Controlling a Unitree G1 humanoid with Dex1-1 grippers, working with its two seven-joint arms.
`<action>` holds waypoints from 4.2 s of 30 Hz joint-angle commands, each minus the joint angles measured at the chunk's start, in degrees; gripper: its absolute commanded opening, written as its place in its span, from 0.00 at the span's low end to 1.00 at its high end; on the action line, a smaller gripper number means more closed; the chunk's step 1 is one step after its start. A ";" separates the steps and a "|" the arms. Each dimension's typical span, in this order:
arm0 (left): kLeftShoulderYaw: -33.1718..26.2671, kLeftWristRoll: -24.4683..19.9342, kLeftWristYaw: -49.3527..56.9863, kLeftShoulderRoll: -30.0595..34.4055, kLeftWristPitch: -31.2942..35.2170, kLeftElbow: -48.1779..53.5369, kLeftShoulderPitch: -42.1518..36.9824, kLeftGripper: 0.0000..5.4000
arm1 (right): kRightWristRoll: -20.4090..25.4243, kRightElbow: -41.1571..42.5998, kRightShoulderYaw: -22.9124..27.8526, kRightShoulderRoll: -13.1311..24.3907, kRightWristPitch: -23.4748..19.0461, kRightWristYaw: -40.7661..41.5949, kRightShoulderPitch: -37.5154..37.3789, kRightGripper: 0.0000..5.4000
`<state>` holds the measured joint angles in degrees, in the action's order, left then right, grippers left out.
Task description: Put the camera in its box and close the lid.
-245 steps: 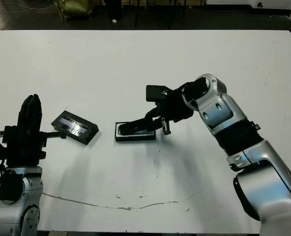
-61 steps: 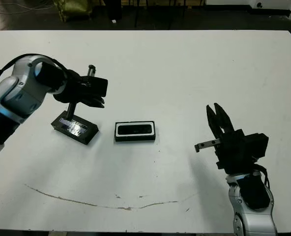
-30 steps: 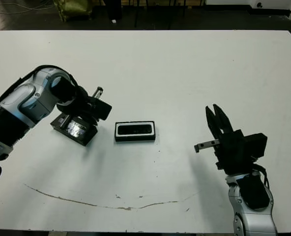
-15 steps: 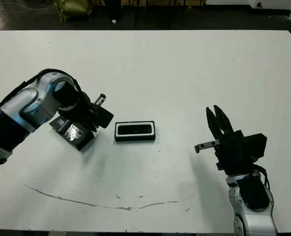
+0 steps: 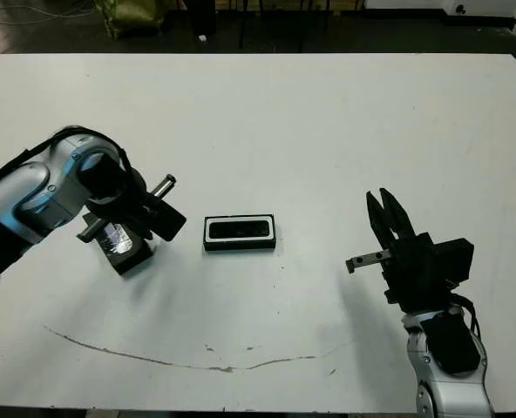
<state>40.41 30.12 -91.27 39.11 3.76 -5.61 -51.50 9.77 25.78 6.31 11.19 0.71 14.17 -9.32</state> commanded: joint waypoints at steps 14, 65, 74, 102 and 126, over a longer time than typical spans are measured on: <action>3.24 -4.22 -1.23 7.77 1.27 5.45 3.54 0.00 | -0.07 -0.41 -0.02 0.33 -1.10 -0.26 -0.99 0.00; -18.51 -25.70 5.09 12.09 16.08 19.47 13.56 0.00 | 1.10 -1.65 -0.79 0.56 -1.44 1.51 -0.22 0.00; -45.41 -43.63 26.48 4.59 32.04 36.55 33.19 0.00 | 0.89 0.07 -1.08 0.39 -4.19 0.39 -0.46 0.00; -49.56 -31.54 78.58 -30.27 8.46 48.61 77.67 0.69 | 3.33 -2.62 -1.71 -0.67 -3.50 1.31 -0.38 0.00; -55.61 -48.91 76.59 -24.05 30.98 46.02 69.03 1.00 | 0.78 -1.64 -3.51 -0.74 -5.23 -0.51 -0.56 0.00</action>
<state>-14.28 -17.63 -14.93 14.14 32.12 40.18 17.42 10.85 24.34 2.90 10.23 -3.26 13.96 -9.32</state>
